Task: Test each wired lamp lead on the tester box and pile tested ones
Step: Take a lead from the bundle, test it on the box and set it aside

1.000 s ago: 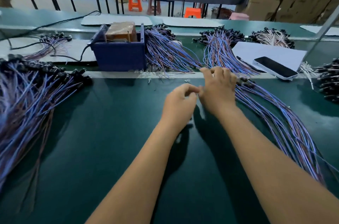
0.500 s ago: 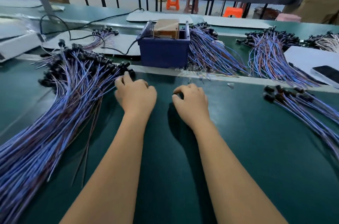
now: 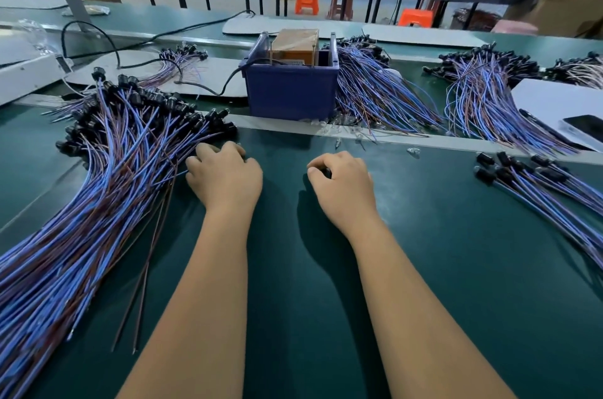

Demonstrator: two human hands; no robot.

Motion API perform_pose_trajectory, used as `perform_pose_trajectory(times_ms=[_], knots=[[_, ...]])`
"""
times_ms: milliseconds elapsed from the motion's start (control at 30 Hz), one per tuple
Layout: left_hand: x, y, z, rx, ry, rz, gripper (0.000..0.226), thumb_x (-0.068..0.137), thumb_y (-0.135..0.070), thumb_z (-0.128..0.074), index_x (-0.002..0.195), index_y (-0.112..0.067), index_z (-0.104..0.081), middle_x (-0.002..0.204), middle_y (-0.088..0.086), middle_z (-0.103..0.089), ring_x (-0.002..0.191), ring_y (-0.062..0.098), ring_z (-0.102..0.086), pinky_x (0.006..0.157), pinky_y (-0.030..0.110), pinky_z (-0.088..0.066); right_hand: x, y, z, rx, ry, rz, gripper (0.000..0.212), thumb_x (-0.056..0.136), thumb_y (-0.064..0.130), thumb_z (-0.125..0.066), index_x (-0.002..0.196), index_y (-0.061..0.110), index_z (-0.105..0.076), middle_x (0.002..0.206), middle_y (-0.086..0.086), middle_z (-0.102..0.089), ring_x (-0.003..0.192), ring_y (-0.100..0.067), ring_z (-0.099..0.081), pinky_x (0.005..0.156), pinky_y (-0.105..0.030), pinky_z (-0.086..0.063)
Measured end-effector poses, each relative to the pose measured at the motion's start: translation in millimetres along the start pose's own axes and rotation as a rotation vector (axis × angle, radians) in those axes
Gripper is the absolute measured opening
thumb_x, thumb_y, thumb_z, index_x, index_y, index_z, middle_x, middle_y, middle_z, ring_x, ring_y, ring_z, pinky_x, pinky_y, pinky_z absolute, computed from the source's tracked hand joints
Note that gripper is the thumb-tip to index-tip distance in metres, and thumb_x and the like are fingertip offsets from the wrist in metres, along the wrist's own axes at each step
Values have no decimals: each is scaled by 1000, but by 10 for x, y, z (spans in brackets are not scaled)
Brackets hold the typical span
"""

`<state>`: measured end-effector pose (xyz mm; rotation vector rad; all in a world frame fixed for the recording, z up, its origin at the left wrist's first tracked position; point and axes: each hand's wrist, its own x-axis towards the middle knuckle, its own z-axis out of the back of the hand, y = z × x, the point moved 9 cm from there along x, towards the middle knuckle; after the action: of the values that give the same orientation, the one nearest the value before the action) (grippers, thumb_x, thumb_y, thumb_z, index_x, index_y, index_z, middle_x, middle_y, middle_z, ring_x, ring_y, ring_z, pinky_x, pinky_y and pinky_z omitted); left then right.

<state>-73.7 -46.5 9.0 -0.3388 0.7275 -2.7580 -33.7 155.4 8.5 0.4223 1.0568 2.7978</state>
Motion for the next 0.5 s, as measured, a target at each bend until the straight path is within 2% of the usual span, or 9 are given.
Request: perform_pose_trajectory(times_ms=[100,200,300,333,400,500], knots=[[-12,-14,49,-60,-67,-46,30,90,-8,-47,113,-22,-62,122,13,-51,113,36,-43,92,42,-35,-5,7,-9,-18,11,0,19,96,28,-51,101,27,-68,109,5,-59,108,-18,-42,95,-31,-30],[-29,-71,200,-259,-217,-132,20,89,-3,-52,99,-17,-64,107,11,-58,103,35,-51,78,39,-39,-38,54,21,53,-26,19,18,95,23,-51,98,23,-69,103,4,-63,102,-18,-49,93,-33,-38],[-115,-171,368,-607,-335,-249,16,86,-4,-62,82,-19,-57,91,2,-57,86,25,-57,76,37,-47,-88,92,63,253,-54,15,18,95,16,-50,92,23,-66,87,6,-64,85,-13,-56,75,-30,-45],[-139,-215,375,-761,-311,-281,18,85,-6,-66,80,-20,-55,87,0,-57,82,20,-57,76,34,-49,-97,101,53,305,-41,8,19,95,15,-50,90,24,-66,83,7,-65,80,-13,-58,72,-29,-46],[-176,-334,321,-1037,-173,-314,21,81,-7,-68,77,-23,-56,84,-2,-60,79,14,-57,76,27,-49,-106,129,-10,454,21,-22,21,96,12,-51,88,22,-67,81,2,-68,79,-14,-62,75,-30,-50],[-259,-591,166,-1342,115,-346,17,75,-1,-55,73,-17,-59,86,0,-65,87,15,-60,82,25,-48,-118,177,-95,753,116,-75,24,102,13,-44,95,15,-66,86,-10,-68,78,-15,-63,73,-22,-53]])
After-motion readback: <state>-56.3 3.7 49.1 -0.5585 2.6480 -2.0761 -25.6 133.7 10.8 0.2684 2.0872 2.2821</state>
